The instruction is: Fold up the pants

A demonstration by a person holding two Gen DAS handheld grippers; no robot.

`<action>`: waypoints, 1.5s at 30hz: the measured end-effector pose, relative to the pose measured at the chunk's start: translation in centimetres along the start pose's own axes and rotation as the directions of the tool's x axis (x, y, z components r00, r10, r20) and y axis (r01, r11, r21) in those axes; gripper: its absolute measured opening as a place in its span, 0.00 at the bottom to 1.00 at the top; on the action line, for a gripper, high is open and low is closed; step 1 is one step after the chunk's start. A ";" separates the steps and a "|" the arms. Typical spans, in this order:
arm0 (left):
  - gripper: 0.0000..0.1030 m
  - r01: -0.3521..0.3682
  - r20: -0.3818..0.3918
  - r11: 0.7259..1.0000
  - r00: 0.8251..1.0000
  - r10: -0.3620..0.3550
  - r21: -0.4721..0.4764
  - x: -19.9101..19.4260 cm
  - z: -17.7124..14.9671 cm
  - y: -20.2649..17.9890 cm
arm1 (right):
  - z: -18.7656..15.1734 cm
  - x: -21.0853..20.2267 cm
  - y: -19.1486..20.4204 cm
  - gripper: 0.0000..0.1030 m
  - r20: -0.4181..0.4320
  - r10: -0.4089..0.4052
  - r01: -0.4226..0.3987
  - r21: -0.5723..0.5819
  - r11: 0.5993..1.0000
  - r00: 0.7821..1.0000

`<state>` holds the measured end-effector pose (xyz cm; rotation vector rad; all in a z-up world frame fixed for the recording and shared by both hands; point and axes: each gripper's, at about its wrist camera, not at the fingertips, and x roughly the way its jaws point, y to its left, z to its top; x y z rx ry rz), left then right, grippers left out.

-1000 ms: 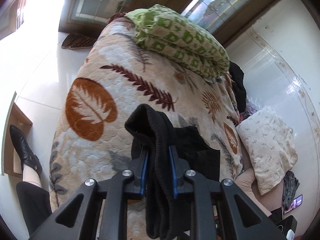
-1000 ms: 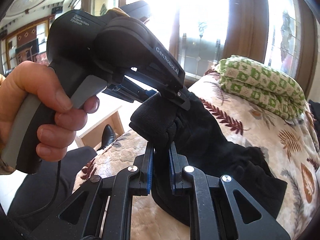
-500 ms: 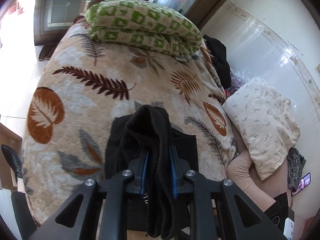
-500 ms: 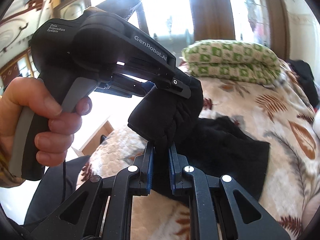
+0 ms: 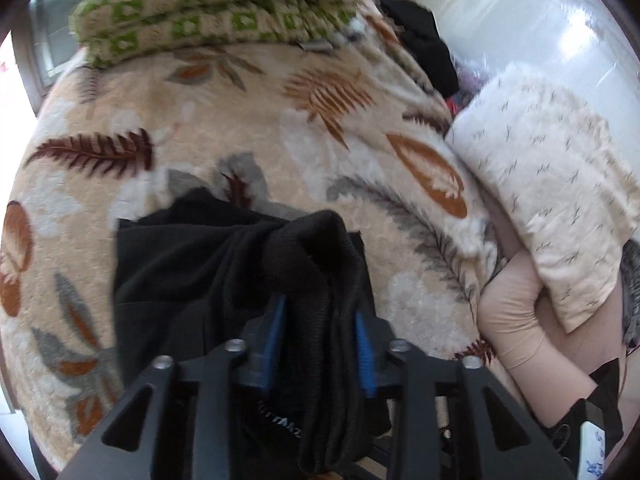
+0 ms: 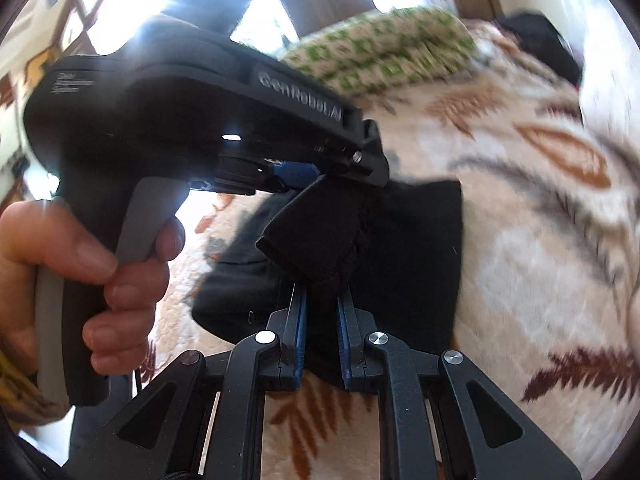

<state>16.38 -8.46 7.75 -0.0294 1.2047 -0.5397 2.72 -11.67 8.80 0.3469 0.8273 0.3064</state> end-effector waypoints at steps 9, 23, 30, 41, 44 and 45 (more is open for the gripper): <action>0.55 0.113 -0.012 0.992 0.993 -0.114 -0.057 1.1 0.2 -0.1 | -1.9 1.4 -3.9 0.14 -0.053 0.050 -0.039 0.187 0.982 0.997; 0.64 0.085 0.140 0.975 0.989 -0.057 -0.206 -5.3 -4.3 8.2 | -1.3 -1.5 -6.0 0.67 0.011 0.041 -0.043 0.379 0.925 0.999; 0.64 0.069 0.129 0.976 0.991 -0.042 -0.207 -4.4 -5.6 8.9 | 0.6 -1.0 -5.7 0.60 0.044 0.065 -0.076 0.345 0.936 0.997; 0.64 -0.092 0.129 0.993 0.986 0.102 -0.079 -3.6 -5.8 6.8 | 1.4 -0.5 -5.1 0.15 0.020 -0.028 0.022 0.255 0.967 0.999; 0.64 -0.170 0.065 0.984 0.983 0.173 -0.057 -1.2 -6.5 6.5 | -0.2 1.2 -6.4 0.16 -0.064 0.009 0.011 0.308 0.951 0.998; 0.66 -0.171 0.049 0.983 0.983 0.174 -0.060 -0.5 -6.8 6.7 | -0.8 1.9 -6.8 0.16 -0.081 0.013 0.013 0.318 0.948 0.997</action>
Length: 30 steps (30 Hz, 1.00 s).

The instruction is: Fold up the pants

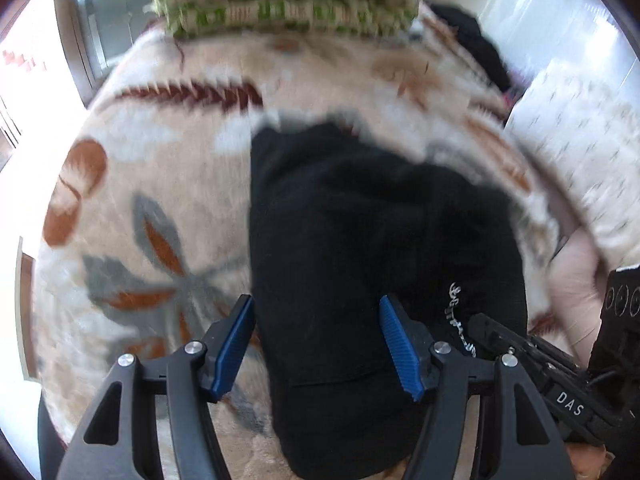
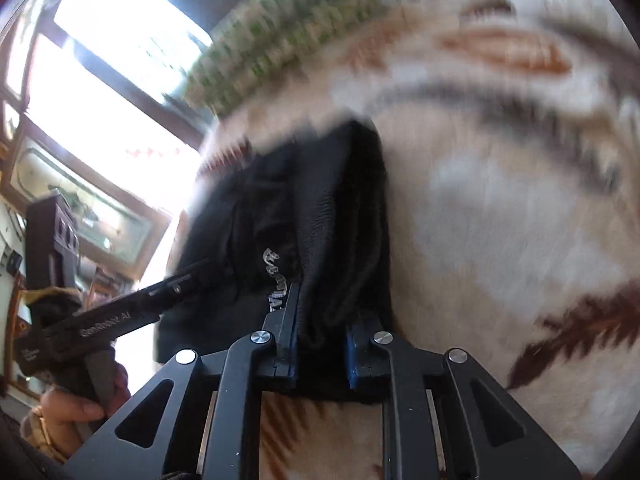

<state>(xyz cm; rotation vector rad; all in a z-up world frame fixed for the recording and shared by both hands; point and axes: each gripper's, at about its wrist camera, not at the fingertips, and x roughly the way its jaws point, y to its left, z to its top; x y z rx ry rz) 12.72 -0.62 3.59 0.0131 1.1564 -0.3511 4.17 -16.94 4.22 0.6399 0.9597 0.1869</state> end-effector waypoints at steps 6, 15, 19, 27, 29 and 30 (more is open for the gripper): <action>0.69 0.059 0.048 0.997 0.997 -0.057 -0.049 -1.0 -0.3 1.3 | 0.6 -1.4 -0.5 0.27 0.026 0.022 -0.023 0.046 0.999 0.999; 0.66 0.030 0.129 0.997 0.991 -0.038 0.067 -3.6 1.2 -1.0 | 5.5 -3.6 0.3 0.45 0.193 -0.043 0.042 0.010 0.999 0.980; 0.66 0.002 0.103 0.997 0.995 -0.009 0.071 -2.0 0.7 -1.2 | 8.5 -1.2 1.4 0.20 0.112 0.026 -0.029 0.018 0.999 0.993; 0.66 -0.015 0.093 0.998 0.996 0.009 0.065 -0.8 -0.1 -0.9 | 7.8 1.5 1.7 0.08 0.062 -0.164 0.169 -0.085 0.982 0.984; 0.67 -0.018 0.096 0.998 0.995 0.012 0.066 -0.8 -0.2 -1.0 | 7.4 2.2 0.9 0.08 0.065 -0.250 0.256 -0.115 0.960 0.966; 0.67 -0.017 0.098 0.998 0.995 0.010 0.067 -0.8 -0.3 -1.0 | 7.2 2.6 0.1 0.08 0.052 -0.268 0.272 -0.105 0.957 0.962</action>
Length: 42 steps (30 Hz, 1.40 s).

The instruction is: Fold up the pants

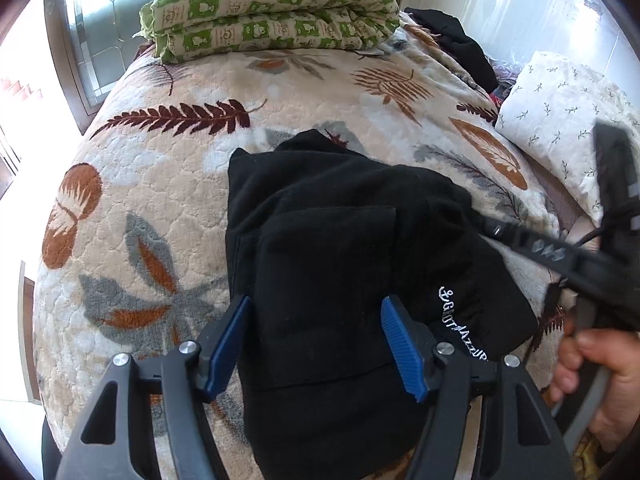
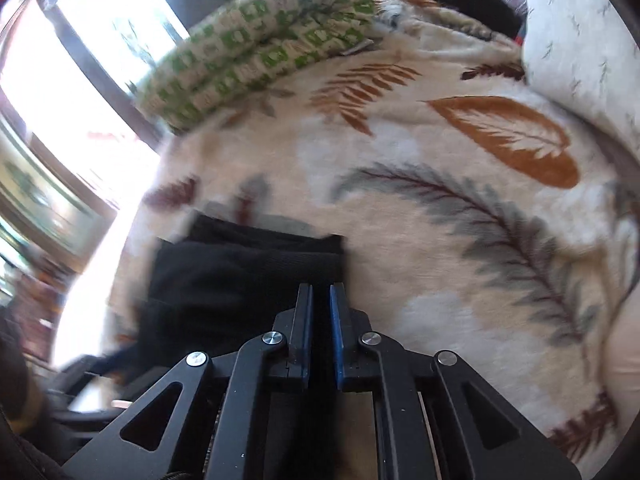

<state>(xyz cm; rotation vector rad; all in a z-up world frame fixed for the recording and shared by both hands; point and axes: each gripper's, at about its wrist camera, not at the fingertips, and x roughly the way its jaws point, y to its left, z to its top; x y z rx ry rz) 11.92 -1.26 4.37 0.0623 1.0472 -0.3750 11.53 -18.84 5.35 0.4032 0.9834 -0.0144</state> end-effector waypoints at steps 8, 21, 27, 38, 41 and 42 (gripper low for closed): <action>0.67 0.064 0.054 0.997 0.997 -0.062 -0.036 -2.9 -0.5 0.8 | -1.8 -4.6 -2.4 0.23 0.066 0.121 -0.125 0.060 0.990 0.990; 0.67 0.076 0.009 0.993 0.997 -0.075 -0.091 -2.0 -3.4 1.6 | -6.1 -5.3 1.4 0.22 0.007 0.173 -0.173 -0.002 0.985 0.985; 0.72 0.062 -0.012 0.996 0.998 -0.063 -0.066 -1.1 -3.8 1.4 | -6.9 -4.3 1.7 0.19 -0.009 0.097 -0.097 -0.026 0.995 0.995; 0.71 0.083 0.087 0.993 0.993 -0.075 -0.089 -3.6 -2.5 1.4 | -6.8 -7.7 3.4 0.29 0.113 0.064 -0.052 -0.108 0.993 0.992; 0.71 0.116 0.104 0.986 0.989 -0.104 -0.117 -3.6 -2.1 1.9 | -7.1 -7.8 4.4 0.29 0.116 0.060 -0.042 -0.154 0.987 0.991; 0.71 0.101 0.087 0.988 0.992 -0.091 -0.116 -3.1 -2.2 1.9 | -7.5 -6.9 4.5 0.29 0.089 0.044 -0.028 -0.168 0.985 0.995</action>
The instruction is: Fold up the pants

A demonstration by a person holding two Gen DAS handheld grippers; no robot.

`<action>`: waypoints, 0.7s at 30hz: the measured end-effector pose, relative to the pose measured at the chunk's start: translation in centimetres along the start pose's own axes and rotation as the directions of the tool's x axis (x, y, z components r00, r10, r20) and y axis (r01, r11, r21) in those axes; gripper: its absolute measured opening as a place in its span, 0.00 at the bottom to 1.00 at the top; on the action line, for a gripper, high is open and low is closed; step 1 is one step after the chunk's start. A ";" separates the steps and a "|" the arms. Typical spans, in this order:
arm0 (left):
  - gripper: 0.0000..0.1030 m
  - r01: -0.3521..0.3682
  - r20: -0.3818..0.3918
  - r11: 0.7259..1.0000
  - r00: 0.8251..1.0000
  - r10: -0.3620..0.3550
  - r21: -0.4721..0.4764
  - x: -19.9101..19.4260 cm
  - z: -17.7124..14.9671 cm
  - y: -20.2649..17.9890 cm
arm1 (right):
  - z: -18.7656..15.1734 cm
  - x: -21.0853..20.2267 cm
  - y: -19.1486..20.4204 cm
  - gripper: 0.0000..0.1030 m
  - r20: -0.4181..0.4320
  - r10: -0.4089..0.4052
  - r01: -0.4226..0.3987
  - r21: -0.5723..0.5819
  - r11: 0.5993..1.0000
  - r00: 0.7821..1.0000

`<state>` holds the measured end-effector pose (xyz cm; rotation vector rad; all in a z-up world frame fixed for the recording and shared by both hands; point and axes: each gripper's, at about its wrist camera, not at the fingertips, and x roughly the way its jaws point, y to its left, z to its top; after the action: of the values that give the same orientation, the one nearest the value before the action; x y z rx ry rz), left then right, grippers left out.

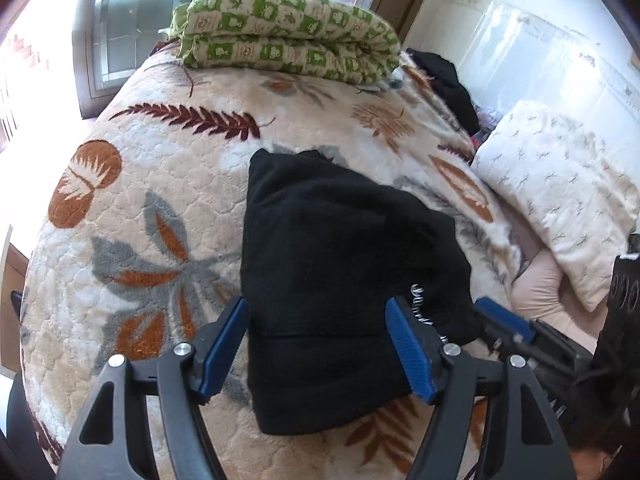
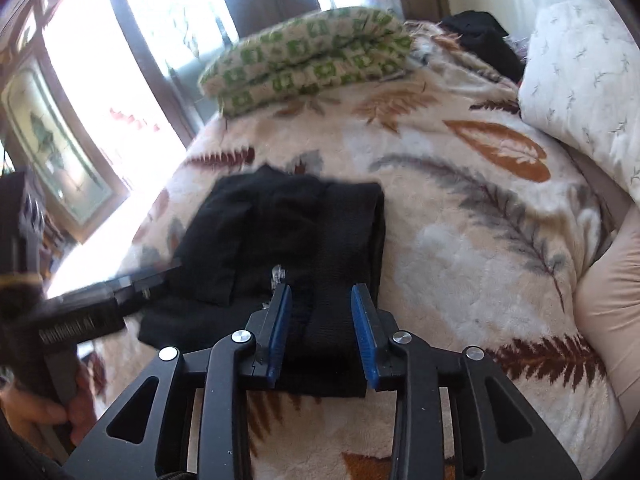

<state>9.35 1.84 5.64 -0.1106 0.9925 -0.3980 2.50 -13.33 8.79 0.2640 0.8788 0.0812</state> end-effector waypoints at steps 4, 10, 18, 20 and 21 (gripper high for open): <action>0.74 0.001 -0.073 0.999 0.997 -0.004 -0.046 2.6 -1.4 1.3 | -1.3 2.3 -0.4 0.48 -0.059 -0.037 0.034 -0.038 0.999 0.998; 0.74 -0.005 -0.064 1.000 0.998 0.003 -0.030 1.8 -1.2 0.7 | -1.2 2.4 -2.0 0.55 -0.110 0.042 -0.035 0.063 0.997 0.993; 0.72 -0.065 -0.060 0.998 0.996 0.065 0.011 0.2 -1.0 -0.7 | -0.9 -0.8 -2.2 0.58 -0.063 0.022 -0.020 0.034 0.999 0.998; 0.72 -0.076 -0.056 0.997 0.995 0.077 0.023 -0.3 -0.9 -1.1 | -0.7 -1.3 -2.7 0.59 -0.051 0.022 -0.019 0.057 0.998 0.998; 0.72 -0.086 -0.053 0.996 0.995 0.087 0.033 -0.5 -0.9 -1.3 | -0.6 -1.5 -2.9 0.60 -0.047 0.021 -0.018 0.064 0.998 0.999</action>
<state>8.00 0.89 5.89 -0.0293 1.0407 -0.3380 0.98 -16.23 8.75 0.3314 0.9273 0.0775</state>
